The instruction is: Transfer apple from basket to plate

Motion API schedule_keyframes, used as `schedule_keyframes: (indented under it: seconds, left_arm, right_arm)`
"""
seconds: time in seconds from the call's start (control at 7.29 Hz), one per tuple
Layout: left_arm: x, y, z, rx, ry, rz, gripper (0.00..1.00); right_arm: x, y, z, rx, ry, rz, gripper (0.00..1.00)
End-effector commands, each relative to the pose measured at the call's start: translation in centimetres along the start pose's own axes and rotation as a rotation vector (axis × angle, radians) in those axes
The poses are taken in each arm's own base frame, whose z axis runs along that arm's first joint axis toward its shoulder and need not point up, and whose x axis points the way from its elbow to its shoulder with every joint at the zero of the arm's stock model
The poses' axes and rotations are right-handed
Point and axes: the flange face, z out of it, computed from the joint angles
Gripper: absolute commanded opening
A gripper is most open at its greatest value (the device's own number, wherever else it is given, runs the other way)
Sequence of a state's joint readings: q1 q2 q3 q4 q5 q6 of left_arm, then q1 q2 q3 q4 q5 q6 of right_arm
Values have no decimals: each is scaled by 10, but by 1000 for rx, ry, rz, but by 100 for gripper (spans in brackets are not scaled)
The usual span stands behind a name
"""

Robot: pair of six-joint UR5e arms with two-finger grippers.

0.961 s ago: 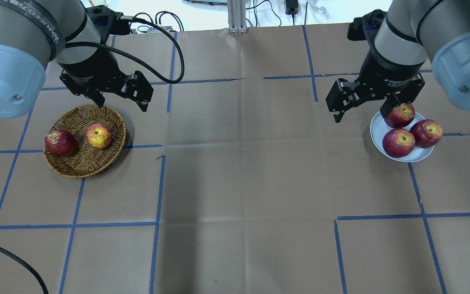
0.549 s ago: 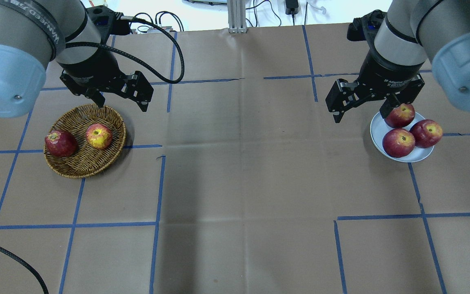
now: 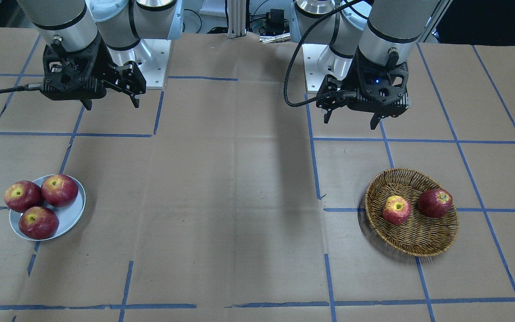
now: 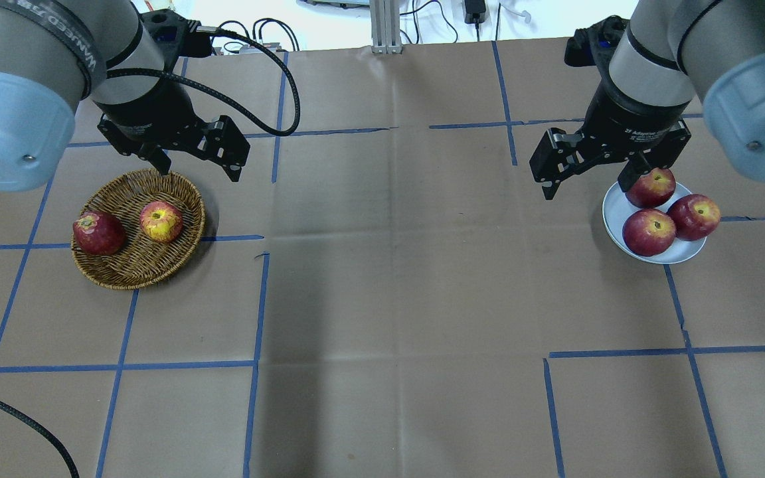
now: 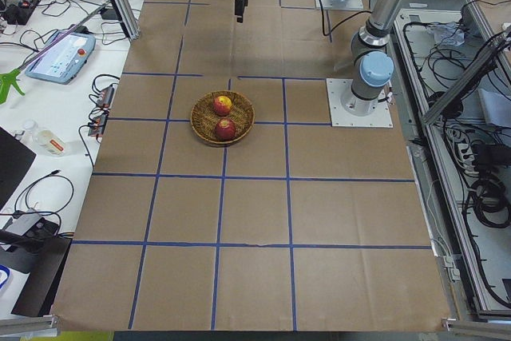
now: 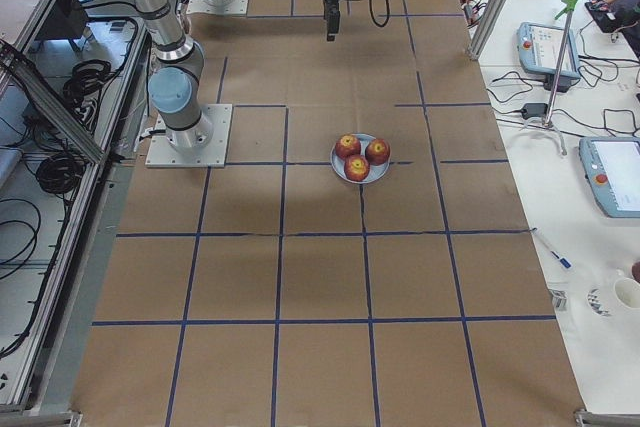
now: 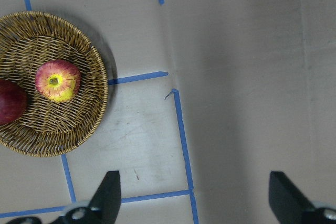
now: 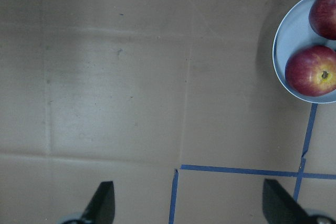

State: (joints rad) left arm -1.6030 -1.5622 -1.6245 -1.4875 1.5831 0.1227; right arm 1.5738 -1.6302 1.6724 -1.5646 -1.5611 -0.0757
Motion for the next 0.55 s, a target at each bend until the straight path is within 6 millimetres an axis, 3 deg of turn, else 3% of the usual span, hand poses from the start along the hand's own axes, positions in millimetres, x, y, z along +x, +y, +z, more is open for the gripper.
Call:
schedule_keyframes:
  seconds: [0.0,0.41]
  left_arm:
    - [0,1,-1,2,0,-2,99]
    - [0,1,-1,3,0,-2,99]
  right_arm:
    - [0,0,1,-2,0,-4,100]
    - [0,-3,6,-11,1,1,100]
